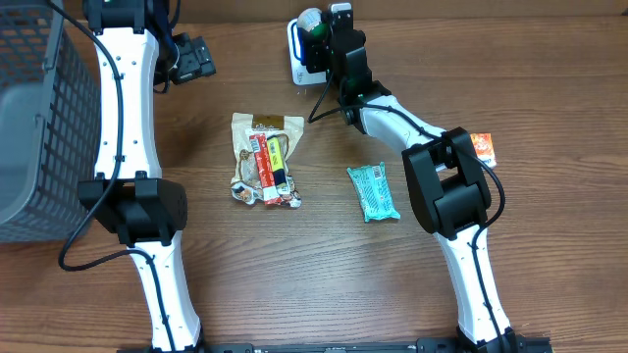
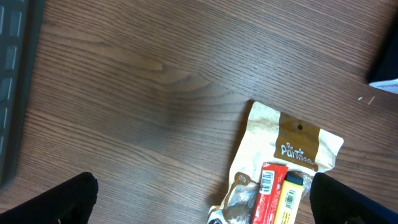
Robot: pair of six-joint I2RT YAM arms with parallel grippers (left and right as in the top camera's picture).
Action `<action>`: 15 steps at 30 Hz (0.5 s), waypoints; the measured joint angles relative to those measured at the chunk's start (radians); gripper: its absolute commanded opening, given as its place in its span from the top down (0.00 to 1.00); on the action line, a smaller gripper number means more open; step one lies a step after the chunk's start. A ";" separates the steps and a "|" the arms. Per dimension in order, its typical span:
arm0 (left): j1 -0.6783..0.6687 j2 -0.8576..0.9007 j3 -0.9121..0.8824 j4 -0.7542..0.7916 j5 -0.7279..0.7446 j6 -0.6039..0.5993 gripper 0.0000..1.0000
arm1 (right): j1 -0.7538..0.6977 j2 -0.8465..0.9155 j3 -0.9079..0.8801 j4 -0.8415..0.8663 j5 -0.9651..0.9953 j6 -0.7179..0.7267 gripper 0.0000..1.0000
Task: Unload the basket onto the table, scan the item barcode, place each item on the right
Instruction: 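Hold the jar in front of the scanner window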
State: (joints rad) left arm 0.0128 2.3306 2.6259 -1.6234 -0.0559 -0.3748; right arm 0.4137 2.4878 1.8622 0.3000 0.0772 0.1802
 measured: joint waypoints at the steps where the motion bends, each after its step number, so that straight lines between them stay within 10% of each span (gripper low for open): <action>1: 0.000 0.000 0.000 0.000 0.000 0.000 0.00 | 0.000 0.000 0.000 -0.002 0.000 -0.001 0.74; 15: 0.000 0.000 0.000 0.000 0.000 0.000 0.00 | 0.000 0.001 0.000 0.010 0.001 -0.001 0.77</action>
State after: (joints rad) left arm 0.0128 2.3306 2.6259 -1.6234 -0.0559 -0.3752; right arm 0.4141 2.4886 1.8622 0.3096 0.0780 0.1795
